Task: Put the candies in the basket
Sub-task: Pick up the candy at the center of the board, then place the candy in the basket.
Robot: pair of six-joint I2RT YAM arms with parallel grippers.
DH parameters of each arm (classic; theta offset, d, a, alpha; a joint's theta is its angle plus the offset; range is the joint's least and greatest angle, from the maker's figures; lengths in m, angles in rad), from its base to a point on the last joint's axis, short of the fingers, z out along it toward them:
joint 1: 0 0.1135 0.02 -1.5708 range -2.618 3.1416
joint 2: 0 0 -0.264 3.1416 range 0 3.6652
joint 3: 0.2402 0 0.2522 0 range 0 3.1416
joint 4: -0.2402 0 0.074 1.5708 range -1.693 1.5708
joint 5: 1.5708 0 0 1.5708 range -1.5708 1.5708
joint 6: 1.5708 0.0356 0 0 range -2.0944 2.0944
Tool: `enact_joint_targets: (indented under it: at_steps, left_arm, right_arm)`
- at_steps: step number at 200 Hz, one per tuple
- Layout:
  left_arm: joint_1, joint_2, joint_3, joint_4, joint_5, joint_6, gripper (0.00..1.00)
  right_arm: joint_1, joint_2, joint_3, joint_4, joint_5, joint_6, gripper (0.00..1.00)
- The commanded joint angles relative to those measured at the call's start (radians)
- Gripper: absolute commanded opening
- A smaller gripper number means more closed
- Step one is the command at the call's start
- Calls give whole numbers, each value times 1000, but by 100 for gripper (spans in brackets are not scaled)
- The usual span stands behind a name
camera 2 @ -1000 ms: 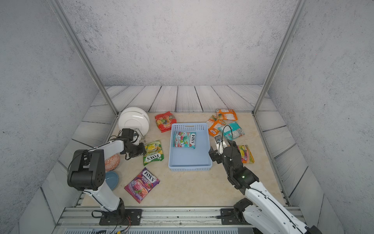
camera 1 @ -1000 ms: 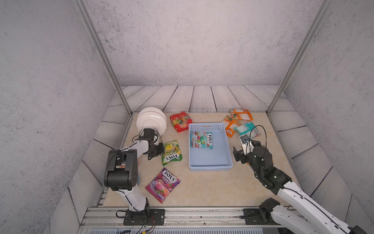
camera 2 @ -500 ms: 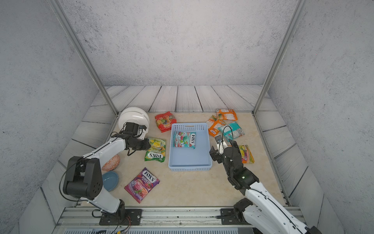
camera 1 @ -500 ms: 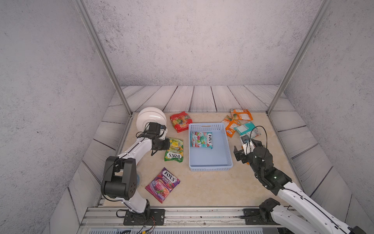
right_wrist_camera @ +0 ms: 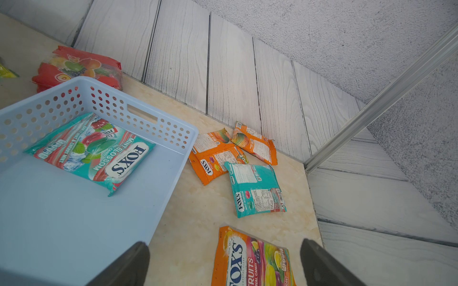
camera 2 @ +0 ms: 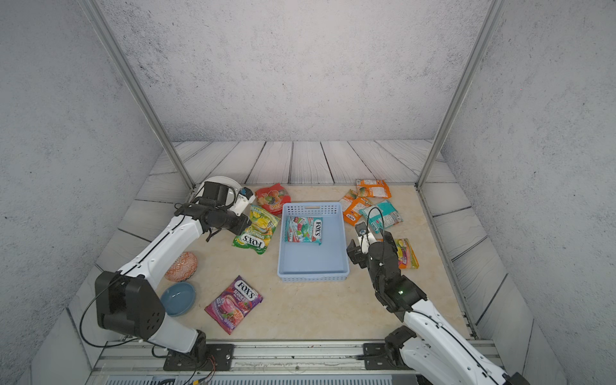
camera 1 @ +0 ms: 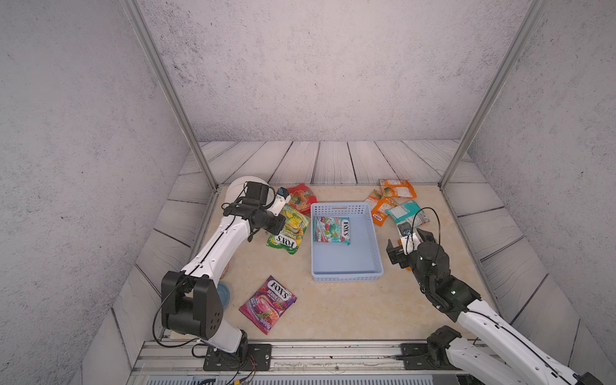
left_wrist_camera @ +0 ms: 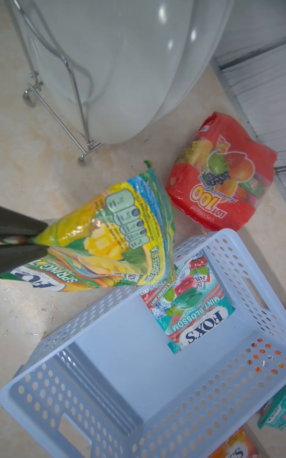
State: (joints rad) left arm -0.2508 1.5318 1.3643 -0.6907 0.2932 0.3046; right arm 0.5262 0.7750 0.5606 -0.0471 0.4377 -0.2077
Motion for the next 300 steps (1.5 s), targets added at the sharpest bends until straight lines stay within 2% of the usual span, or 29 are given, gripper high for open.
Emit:
enact_joint_targets:
  at_steps: [1,34,55,75,99,127,159,178,229,264,300]
  left_arm:
    - [-20,-7,102,-94,-5,175,0]
    - [-58,-19,168,-120,35,336,0]
    - [-94,30,295,-222,50,386,0]
    - [-125,51,348,-256,110,443,0]
    - [-188,111,430,-309,86,474,0]
    - [-245,138,450,-323,131,525,0]
    - [-315,209,509,-367,80,583,0]
    - [-352,229,510,-357,82,625,0]
    - [-448,331,537,-354,-3,734,0]
    - [-488,375,520,-359,-45,747,0]
    - [-514,388,442,-326,-60,722,0]
  right_arm:
    - [0,-8,-18,31,48,-11,99]
    - [-1,-7,-13,35,57,-13,99]
    - [0,-1,-21,42,75,-19,99]
    - [-1,-3,-11,40,69,-15,99]
    - [-1,4,-22,47,87,-27,99]
    - [0,8,-8,40,76,-18,99]
    - [-2,10,-18,47,89,-27,99]
    - [0,1,-10,40,72,-20,99]
    - [-2,-14,-13,38,78,-28,99]
    - [-2,-16,-21,46,97,-43,99]
    - [-2,-22,-23,47,85,-41,99]
